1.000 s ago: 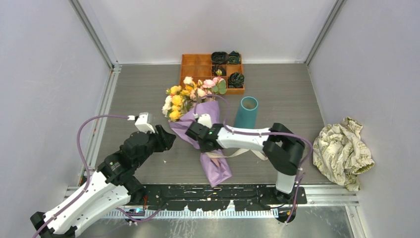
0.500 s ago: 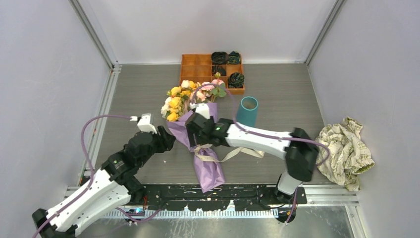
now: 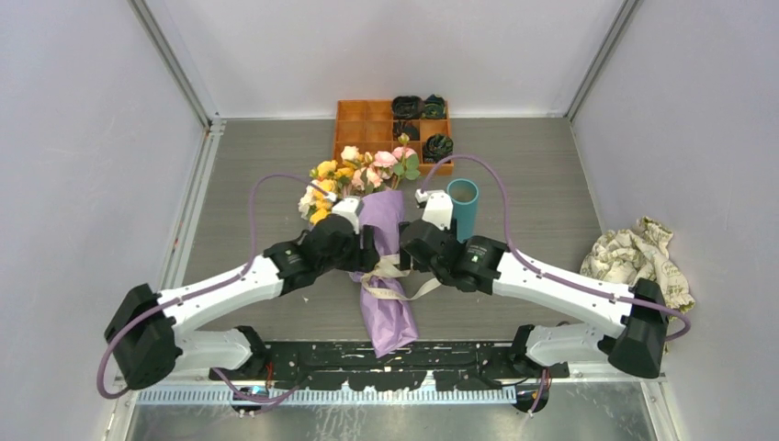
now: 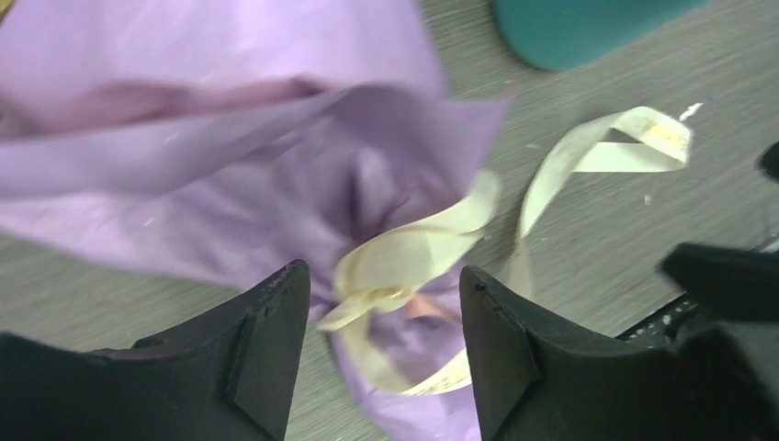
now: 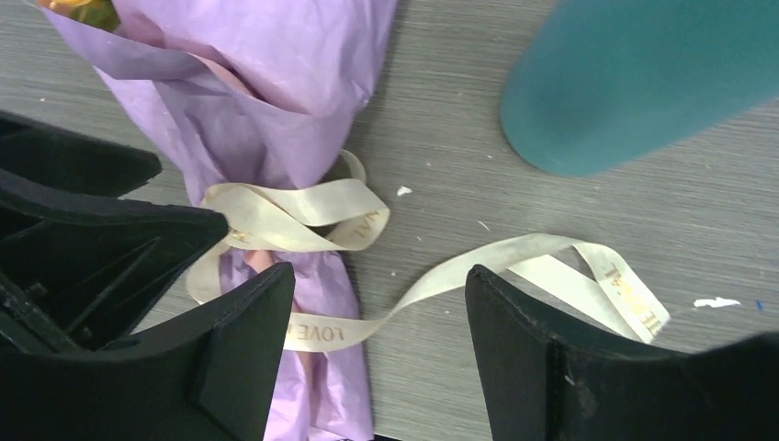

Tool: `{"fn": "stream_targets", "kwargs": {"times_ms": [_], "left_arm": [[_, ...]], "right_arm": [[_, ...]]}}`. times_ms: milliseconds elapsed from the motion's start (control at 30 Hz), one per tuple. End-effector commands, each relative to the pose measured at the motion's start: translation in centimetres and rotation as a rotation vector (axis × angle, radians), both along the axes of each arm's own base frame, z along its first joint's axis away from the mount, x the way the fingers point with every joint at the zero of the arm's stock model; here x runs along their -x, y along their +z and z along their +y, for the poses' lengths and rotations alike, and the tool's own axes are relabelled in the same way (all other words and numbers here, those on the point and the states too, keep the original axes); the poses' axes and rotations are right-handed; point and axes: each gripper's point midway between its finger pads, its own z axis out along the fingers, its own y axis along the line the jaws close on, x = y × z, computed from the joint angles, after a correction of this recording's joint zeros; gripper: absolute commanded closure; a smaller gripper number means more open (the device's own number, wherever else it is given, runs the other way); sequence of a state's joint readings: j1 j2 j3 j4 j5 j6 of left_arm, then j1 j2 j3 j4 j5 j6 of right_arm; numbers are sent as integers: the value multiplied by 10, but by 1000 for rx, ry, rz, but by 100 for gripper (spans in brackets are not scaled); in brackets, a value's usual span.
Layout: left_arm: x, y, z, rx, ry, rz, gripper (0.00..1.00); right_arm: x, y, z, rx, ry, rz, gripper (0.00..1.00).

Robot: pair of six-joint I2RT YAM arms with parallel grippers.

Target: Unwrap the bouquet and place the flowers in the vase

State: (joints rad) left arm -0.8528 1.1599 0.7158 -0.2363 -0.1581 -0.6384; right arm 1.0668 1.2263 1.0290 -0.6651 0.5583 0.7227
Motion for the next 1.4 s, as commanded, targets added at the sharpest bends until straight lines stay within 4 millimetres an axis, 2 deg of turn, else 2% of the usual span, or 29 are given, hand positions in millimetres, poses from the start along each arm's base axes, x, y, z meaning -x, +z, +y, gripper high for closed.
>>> {"fn": "stream_targets", "kwargs": {"times_ms": [0,167,333,467,533,567,667,800,900,1033,1233,1367], "left_arm": [[-17,37,-45,-24,-70,-127,37],[-22,26,-64,-116,-81,-124,37],[-22,-7,-55,-301,-38,-59,39],[-17,-30,-57,-381,-35,-44,43],[-19,-38,-57,-419,-15,-42,50],[-20,-43,-56,-443,-3,-39,58],[-23,-43,-49,-495,50,-41,98],[-20,-21,-45,-457,80,-56,100],[-15,7,-40,-367,93,-74,100],[-9,26,-31,-198,111,-77,98],[-16,6,19,-117,252,-35,97],[-22,-9,30,-78,271,-20,96]], "right_arm": [[0,19,-23,-50,-79,-61,26],[6,25,-42,-74,-115,-78,26],[13,46,-69,-115,-157,-130,26],[17,57,-87,-130,-188,-164,27],[18,61,-93,-139,-199,-173,26],[19,63,-95,-145,-202,-177,27],[20,64,-99,-161,-214,-186,27],[21,62,-104,-162,-225,-190,27],[21,59,-104,-157,-227,-189,27],[18,57,-97,-152,-214,-183,27],[14,47,-72,-160,-162,-156,27],[13,33,-41,-190,-89,-102,27]]}}
